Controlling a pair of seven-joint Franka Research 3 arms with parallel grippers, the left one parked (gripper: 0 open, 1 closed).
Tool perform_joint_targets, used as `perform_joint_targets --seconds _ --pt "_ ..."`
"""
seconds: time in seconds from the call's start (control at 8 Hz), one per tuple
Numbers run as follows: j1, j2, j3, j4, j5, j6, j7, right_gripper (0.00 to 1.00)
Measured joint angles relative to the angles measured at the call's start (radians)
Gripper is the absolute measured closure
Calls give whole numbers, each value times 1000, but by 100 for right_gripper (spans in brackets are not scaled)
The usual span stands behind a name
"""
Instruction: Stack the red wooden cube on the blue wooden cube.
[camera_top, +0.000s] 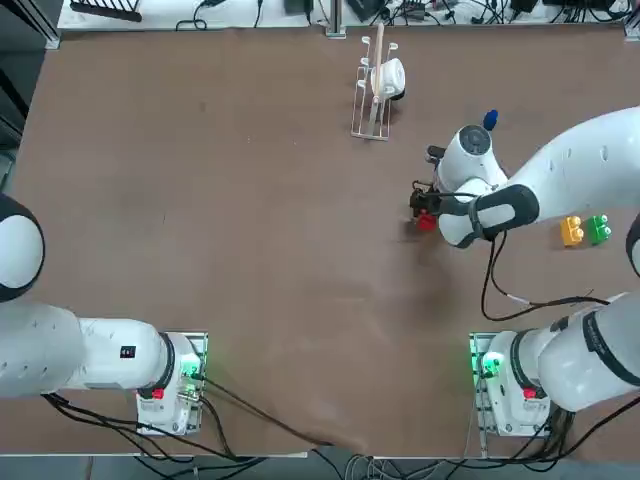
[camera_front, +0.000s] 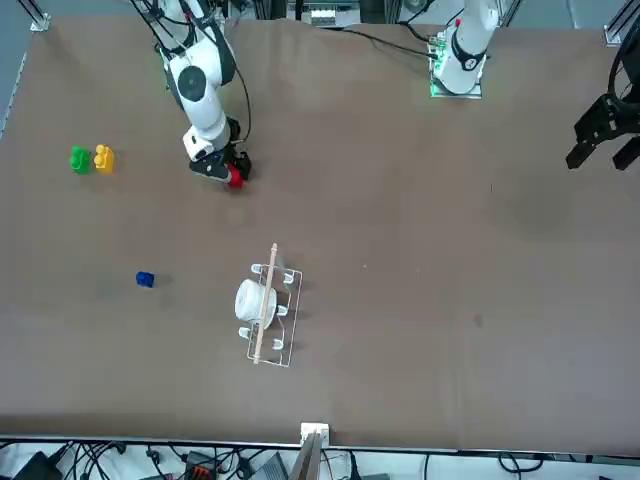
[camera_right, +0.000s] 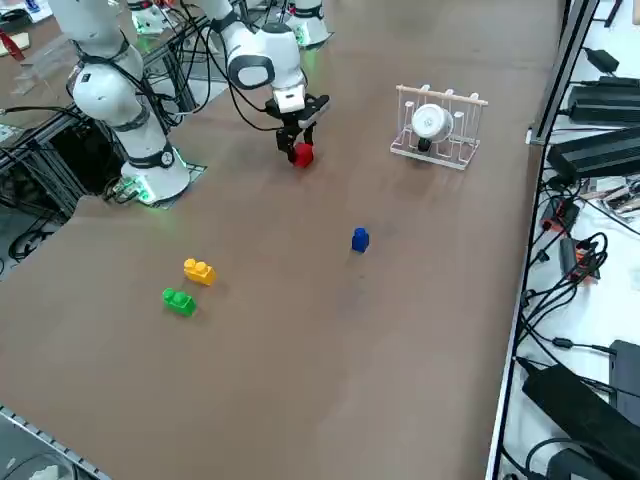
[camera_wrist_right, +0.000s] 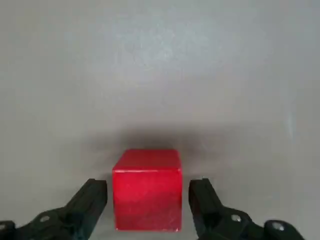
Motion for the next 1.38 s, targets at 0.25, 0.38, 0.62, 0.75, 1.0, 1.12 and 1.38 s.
perform_joint_targets --seconds 0.25,0.38,0.62,0.75,1.0,1.12,1.38 --pt "7 11 0 0 0 4 0 23" --pt "7 7 0 0 0 5 -4 30" --pt "6 8 -8 3 0 14 -50 30" --pt "5 4 -18 19 -1 18 -76 30" --pt "-28 -23 -36 101 -3 -50 -169 30" --pt "-68 -39 -41 176 -4 -149 -234 30" --pt "-157 -63 -47 340 -8 -331 -375 30"
